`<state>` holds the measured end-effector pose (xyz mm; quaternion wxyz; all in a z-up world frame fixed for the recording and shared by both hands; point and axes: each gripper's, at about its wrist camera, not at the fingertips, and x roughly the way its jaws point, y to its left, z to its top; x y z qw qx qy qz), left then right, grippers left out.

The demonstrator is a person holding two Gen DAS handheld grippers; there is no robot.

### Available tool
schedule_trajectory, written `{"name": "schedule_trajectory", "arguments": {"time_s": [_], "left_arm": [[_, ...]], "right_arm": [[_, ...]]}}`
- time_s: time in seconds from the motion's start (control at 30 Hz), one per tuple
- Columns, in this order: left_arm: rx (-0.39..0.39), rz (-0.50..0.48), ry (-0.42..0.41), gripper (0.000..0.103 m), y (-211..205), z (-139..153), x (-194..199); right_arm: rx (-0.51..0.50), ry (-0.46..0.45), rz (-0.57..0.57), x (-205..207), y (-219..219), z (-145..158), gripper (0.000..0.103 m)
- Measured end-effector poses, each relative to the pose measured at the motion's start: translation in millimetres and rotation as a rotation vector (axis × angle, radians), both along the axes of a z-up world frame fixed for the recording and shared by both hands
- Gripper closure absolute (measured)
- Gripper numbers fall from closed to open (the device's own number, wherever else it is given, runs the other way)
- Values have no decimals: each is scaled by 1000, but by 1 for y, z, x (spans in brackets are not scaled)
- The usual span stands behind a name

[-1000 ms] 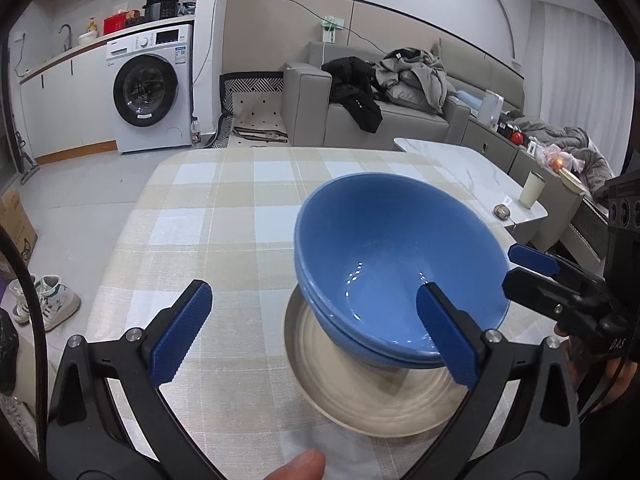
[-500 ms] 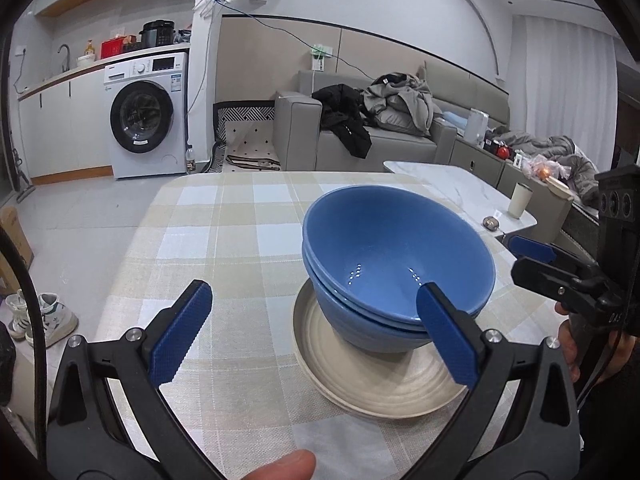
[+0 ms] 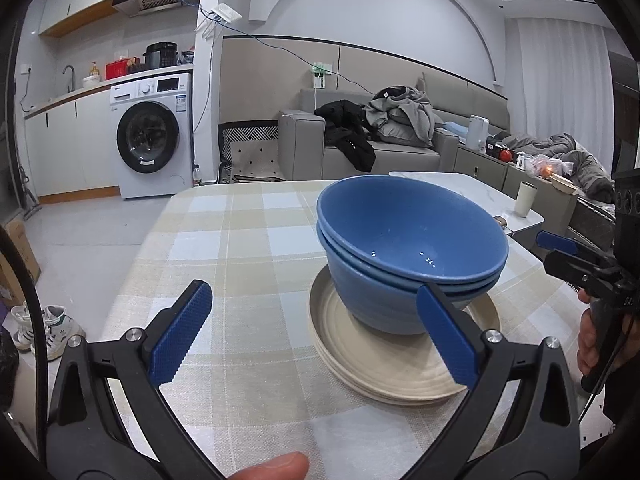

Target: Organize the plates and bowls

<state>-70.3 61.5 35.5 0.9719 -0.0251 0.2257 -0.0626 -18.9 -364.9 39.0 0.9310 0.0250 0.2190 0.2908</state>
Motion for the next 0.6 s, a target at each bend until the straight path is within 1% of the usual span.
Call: {"name": "schedule_trajectory", "arguments": {"time_s": [0.3, 0.47, 0.6], "left_arm": [[-2, 9, -23, 1, 7, -15, -2], [18, 6, -49, 1, 6, -19, -3], [23, 8, -59, 1, 7, -24, -4]], "right_arm": [[10, -60, -14, -21, -11, -7, 0], [5, -82, -16, -29, -10, -12, 0], [7, -98, -4, -32, -10, -11, 0]]}}
